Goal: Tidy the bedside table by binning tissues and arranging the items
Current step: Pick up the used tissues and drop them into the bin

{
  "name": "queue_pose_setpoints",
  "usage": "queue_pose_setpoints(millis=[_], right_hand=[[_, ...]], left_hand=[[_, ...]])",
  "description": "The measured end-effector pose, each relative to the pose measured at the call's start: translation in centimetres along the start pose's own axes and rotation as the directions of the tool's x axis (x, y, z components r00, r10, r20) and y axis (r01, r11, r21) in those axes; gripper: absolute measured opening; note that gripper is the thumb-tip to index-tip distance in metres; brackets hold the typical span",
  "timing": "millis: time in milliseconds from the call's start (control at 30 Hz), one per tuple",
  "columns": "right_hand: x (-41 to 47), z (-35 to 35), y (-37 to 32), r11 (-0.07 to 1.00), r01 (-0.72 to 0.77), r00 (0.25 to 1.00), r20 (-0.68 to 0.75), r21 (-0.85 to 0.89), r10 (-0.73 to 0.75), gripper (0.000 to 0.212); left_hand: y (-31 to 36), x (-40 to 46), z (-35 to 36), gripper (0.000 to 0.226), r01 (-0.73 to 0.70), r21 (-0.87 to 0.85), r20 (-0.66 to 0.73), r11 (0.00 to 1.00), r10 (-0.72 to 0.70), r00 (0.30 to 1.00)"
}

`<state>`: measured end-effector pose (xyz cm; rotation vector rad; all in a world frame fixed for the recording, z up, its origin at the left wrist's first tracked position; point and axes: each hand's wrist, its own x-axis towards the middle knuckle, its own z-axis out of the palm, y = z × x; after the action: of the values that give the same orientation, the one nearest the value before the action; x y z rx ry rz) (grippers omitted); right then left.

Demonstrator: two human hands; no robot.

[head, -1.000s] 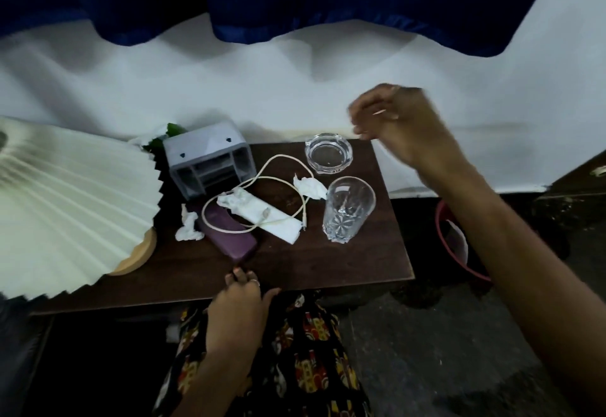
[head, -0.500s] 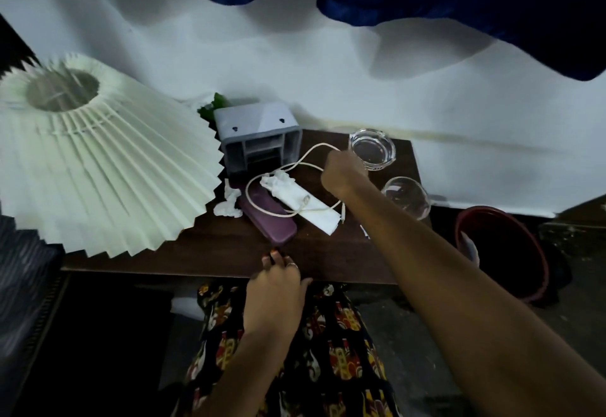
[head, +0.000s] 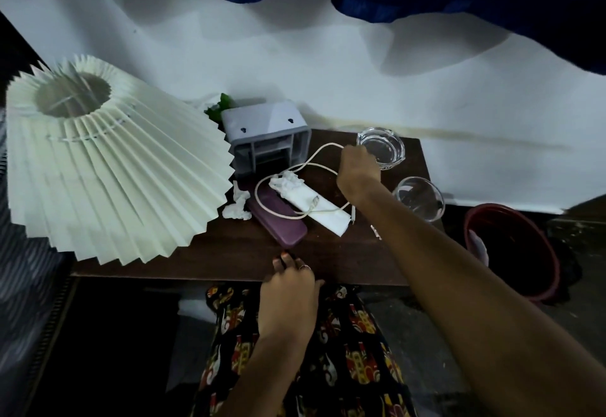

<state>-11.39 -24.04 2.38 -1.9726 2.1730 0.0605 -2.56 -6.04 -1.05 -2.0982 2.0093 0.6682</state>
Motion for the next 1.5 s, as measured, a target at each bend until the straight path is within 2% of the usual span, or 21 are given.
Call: queue_pose_setpoints(millis=[100, 233, 333, 400, 500, 567, 667, 767, 833, 967, 1067, 1167, 1267, 1400, 1500], right_hand=[[0.1, -2.6, -0.7, 0.995, 0.095, 0.99, -0.104, 0.022, -0.093, 0.034], [1.1, -6.6, 0.9, 0.968, 0.168, 0.955, -0.274, 0.185, -0.114, 0.029], [0.9, -9.1, 5.3, 0.934, 0.2, 0.927, -0.366, 0.296, -0.083, 0.024], [-0.2, -10.3, 9.2, 0.931, 0.2, 0.889, -0.455, 0.306, -0.041, 0.021], [-2.1, -10.4, 15.9, 0.924, 0.176, 0.864, -0.503, 0.338, 0.019, 0.015], [-2.8, -9.3, 20.9, 0.905, 0.073, 0.894, -0.43, 0.42, 0.128, 0.016], [-3.5, -7.0, 26.8, 0.806, -0.112, 0.922, -0.242, 0.581, 0.303, 0.021], [-3.4, -4.1, 30.9, 0.721, -0.245, 0.891, -0.142, 0.648, 0.43, 0.019], [-3.1, -1.9, 33.4, 0.596, -0.324, 0.859, -0.035, 0.735, 0.51, 0.012], [-1.6, 2.6, 38.3, 0.358, -0.468, 0.779, 0.185, 0.808, 0.599, 0.019], [-1.2, 4.3, 40.1, 0.145, -0.497, 0.686, 0.285, 0.856, 0.669, 0.008], [-1.2, 5.0, 41.1, 0.048, -0.488, 0.628, 0.312, 0.871, 0.713, 0.032], [-1.4, 4.7, 41.5, -0.08, -0.429, 0.601, 0.35, 0.9, 0.718, 0.038], [-1.6, 3.5, 40.6, -0.104, -0.369, 0.64, 0.333, 0.924, 0.693, 0.041], [-1.6, 1.7, 38.6, -0.004, -0.356, 0.743, 0.285, 0.935, 0.606, 0.044]], left_hand=[[0.0, 0.0, 0.2, 0.052, -0.014, 0.017, -0.026, 1.0, 0.014, 1.0], [0.0, 0.0, 0.3, 0.052, -0.017, 0.055, -0.041, 0.998, 0.02, 0.999], [0.1, 0.1, -0.1, 0.044, -0.03, 0.091, -0.036, 0.995, 0.034, 0.999], [0.3, 0.3, -0.7, 0.034, -0.049, 0.127, -0.04, 0.991, 0.054, 0.998], [0.8, 0.5, -1.3, 0.031, -0.08, 0.186, -0.009, 0.979, 0.083, 0.996], [1.3, 0.6, -1.3, 0.032, -0.117, 0.252, 0.02, 0.961, 0.116, 0.993], [1.8, 0.9, -1.1, 0.032, -0.121, 0.343, 0.007, 0.932, 0.126, 0.992], [2.3, 1.1, -1.0, 0.035, -0.084, 0.372, -0.013, 0.924, 0.095, 0.995], [2.6, 1.0, -0.8, 0.038, -0.058, 0.39, -0.021, 0.919, 0.072, 0.997], [2.6, 1.0, -0.5, 0.041, -0.002, 0.376, -0.061, 0.926, 0.027, 0.998], [2.6, 1.1, -0.2, 0.043, 0.032, 0.353, -0.098, 0.935, 0.003, 0.995], [2.6, 1.2, -0.1, 0.045, 0.048, 0.349, -0.12, 0.936, -0.006, 0.993], [2.6, 1.2, -0.1, 0.044, 0.049, 0.347, -0.136, 0.936, -0.002, 0.991], [2.4, 1.2, -0.2, 0.043, 0.045, 0.31, -0.143, 0.95, 0.0, 0.99], [2.4, 1.1, -0.4, 0.043, 0.047, 0.282, -0.147, 0.958, -0.005, 0.989]])
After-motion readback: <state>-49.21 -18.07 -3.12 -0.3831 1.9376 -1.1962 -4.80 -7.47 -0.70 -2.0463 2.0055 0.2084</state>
